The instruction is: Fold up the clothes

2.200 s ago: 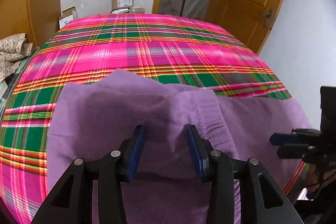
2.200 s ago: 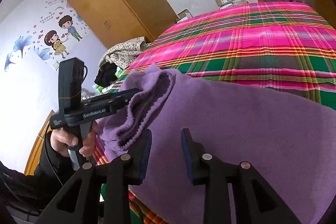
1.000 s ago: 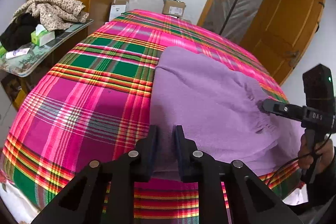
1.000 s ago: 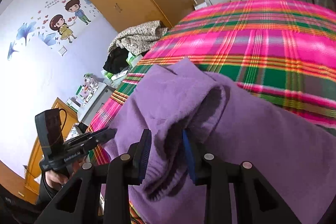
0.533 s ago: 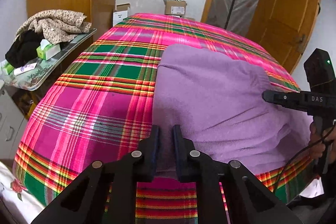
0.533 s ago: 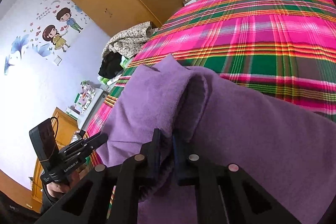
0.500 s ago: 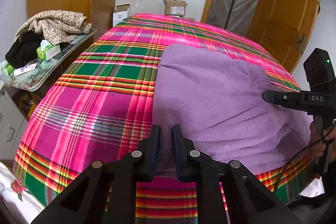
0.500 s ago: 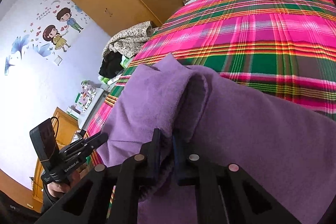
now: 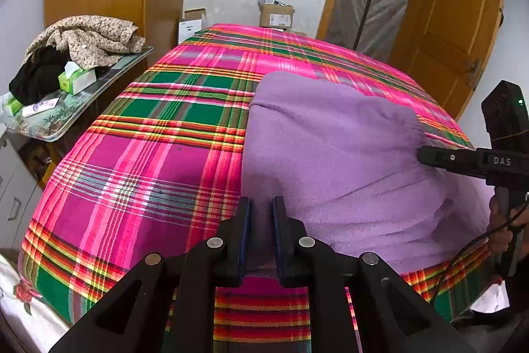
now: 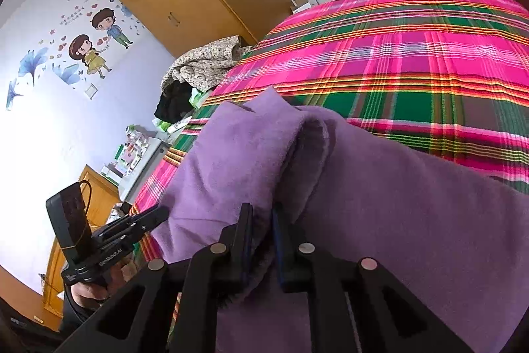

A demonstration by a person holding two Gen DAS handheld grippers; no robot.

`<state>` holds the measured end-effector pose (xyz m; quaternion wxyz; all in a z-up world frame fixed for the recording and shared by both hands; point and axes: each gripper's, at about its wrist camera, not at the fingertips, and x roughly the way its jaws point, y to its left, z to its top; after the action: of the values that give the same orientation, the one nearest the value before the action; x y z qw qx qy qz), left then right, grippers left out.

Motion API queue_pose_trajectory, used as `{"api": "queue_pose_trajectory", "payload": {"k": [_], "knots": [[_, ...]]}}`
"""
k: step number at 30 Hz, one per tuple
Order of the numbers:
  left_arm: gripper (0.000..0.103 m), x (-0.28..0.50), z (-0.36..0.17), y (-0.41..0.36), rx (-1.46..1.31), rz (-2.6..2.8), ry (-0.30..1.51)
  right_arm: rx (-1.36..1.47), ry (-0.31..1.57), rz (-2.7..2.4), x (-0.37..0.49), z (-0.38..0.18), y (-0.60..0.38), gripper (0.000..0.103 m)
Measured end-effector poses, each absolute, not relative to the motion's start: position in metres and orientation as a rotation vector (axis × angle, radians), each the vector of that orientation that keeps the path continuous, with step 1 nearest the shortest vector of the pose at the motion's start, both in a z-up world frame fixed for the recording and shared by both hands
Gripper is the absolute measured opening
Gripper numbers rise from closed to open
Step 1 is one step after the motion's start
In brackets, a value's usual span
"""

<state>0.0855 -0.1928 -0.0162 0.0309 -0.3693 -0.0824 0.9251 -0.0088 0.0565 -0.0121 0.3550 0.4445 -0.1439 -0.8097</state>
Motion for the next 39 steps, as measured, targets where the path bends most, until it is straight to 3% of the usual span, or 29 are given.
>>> {"api": "queue_pose_trajectory", "payload": {"k": [13,20,23,25,28,39], "knots": [[0.013,0.095,-0.006,-0.202,-1.06,2.86,-0.3,0.986,-0.334,-2.207,-0.008,0.03,0.064,0.013],[0.013,0.091,0.003,-0.192,-1.025,2.856,-0.275,1.089,-0.288,-2.192,-0.038,0.009,0.034,0.013],[0.013,0.088,-0.007,-0.182,-1.088,2.805,-0.234,1.197,-0.354,-2.2,-0.057,-0.013,0.043,0.0],[0.012,0.088,-0.013,-0.177,-1.116,2.787,-0.205,1.207,-0.43,-2.171,-0.06,-0.018,0.053,0.0],[0.013,0.09,-0.01,-0.174,-1.106,2.787,-0.198,1.162,-0.386,-2.181,-0.046,-0.008,0.053,0.005],[0.013,0.091,-0.01,-0.154,-1.14,2.807,-0.138,1.085,-0.186,-2.005,0.023,-0.008,0.035,0.004]]}}
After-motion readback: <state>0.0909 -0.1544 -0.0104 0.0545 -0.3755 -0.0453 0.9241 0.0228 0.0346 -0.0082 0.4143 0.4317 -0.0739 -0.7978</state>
